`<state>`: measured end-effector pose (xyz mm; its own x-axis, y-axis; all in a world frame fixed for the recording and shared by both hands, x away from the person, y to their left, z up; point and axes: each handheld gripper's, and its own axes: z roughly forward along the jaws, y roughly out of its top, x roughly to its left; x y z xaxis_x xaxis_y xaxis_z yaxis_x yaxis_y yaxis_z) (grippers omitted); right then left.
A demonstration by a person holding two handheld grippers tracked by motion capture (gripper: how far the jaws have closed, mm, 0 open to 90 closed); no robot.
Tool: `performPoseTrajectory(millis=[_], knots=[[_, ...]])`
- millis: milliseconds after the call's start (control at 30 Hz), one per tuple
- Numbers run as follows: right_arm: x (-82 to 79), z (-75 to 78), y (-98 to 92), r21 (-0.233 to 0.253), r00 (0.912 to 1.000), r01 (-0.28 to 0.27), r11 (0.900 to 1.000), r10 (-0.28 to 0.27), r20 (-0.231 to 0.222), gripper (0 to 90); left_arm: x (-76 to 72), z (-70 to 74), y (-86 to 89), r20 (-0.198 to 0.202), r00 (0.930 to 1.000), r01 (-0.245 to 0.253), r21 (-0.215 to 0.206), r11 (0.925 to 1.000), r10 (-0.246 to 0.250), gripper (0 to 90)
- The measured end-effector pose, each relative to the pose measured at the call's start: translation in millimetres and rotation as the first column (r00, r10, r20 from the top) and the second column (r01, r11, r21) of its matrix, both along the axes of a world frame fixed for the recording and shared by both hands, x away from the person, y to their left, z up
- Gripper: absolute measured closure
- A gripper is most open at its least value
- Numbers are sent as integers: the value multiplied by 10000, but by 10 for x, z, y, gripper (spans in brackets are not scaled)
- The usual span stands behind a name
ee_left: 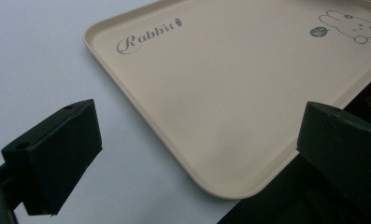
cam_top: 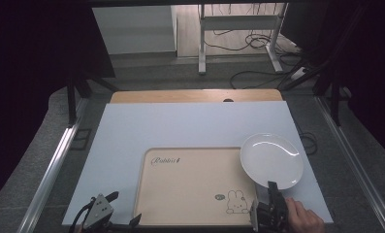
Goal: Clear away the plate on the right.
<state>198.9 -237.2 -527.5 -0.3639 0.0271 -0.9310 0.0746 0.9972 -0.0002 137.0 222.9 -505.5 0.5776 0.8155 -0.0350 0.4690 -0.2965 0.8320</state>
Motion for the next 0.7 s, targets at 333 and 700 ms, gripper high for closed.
performPoseTrajectory(millis=[333,700], knots=[[-49,10,126,42,9990,-457,9989,457,34,851,4,-1,-1,1,10000,-18,3,10000,18,0],[-81,-20,273,163,9907,-1341,9908,1336,271,850,5,-3,-3,2,10000,-40,-35,10000,40,0]])
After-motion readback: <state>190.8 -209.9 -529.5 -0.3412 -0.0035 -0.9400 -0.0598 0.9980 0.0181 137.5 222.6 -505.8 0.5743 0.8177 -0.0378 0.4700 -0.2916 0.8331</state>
